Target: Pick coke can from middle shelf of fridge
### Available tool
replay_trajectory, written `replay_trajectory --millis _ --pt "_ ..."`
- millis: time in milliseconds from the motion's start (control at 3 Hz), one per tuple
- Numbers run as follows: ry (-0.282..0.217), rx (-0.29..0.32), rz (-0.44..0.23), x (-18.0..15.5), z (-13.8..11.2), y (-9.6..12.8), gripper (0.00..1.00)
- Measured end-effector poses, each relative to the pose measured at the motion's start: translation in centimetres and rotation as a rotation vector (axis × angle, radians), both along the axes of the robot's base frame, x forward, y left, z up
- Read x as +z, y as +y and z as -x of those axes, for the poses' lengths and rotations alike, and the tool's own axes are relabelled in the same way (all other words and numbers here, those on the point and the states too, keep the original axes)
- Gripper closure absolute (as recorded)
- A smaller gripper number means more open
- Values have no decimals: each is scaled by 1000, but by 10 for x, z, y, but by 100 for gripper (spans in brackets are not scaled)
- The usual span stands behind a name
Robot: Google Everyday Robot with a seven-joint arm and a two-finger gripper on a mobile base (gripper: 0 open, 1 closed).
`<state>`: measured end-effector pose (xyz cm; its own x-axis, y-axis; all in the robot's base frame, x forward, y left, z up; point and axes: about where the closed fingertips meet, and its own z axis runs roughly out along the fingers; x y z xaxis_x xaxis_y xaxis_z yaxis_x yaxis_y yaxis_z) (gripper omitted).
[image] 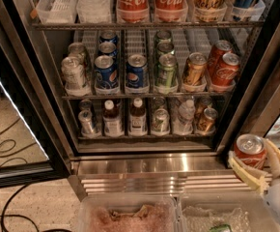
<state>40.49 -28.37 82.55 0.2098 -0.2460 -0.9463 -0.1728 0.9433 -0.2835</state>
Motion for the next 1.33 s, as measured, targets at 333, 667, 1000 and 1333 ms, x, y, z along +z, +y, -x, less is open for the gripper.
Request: replay_trajectory --millis 333,667,1000,1333 --pt "0 0 0 0 0 0 100" --pt "-18 30 1 2 0 12 100" --pt "27 89 -24 -12 29 28 100" --pt "107 152 -42 -26 73 39 100"
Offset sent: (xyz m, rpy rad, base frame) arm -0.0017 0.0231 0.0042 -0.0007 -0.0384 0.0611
